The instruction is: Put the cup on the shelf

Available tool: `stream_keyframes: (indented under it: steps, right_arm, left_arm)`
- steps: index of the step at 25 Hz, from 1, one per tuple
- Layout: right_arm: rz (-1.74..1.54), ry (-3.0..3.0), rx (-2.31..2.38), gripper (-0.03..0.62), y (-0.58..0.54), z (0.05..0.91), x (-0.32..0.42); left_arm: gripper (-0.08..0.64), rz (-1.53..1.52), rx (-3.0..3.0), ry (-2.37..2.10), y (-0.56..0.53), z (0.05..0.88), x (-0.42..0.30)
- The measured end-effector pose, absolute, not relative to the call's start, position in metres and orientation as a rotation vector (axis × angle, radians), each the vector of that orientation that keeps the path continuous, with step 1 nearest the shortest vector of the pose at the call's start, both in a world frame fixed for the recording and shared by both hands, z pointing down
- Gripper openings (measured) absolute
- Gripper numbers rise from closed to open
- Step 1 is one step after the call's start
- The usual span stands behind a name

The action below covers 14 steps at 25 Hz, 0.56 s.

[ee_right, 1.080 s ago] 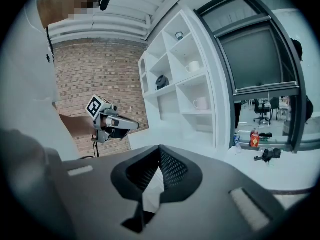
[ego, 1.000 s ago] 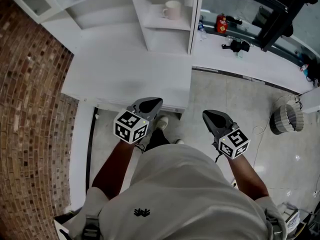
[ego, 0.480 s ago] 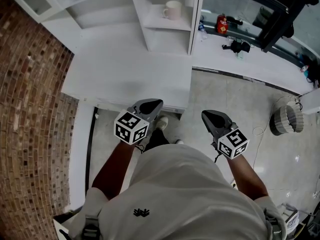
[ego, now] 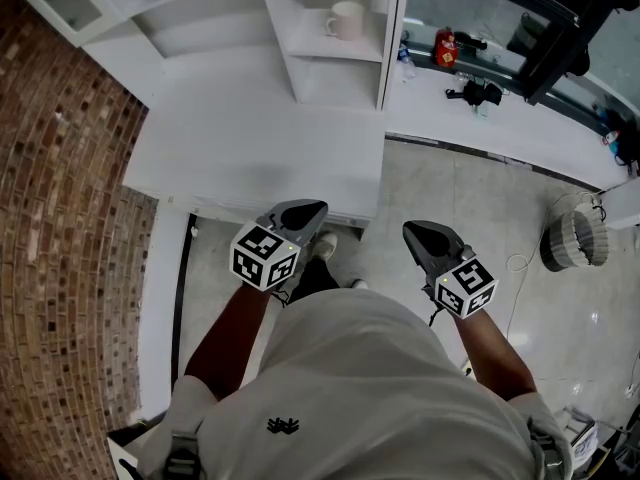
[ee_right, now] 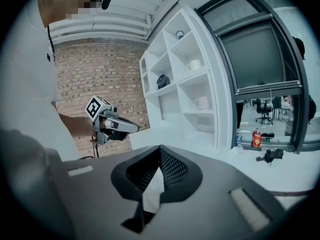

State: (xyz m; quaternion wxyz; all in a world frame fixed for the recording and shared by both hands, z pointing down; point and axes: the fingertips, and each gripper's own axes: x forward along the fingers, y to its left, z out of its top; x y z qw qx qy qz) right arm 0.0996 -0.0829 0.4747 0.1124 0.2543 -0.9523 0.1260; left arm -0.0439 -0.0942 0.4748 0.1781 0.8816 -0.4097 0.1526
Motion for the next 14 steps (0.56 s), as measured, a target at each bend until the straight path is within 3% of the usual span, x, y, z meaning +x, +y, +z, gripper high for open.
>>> stream_keyframes:
  steps: [14]
  right_arm:
    - [0.373, -2.8, 0.729, 0.009, -0.095, 0.476, 0.098]
  left_arm:
    - [0.006, 0.439, 2.484, -1.16, -0.109, 0.477, -0.045]
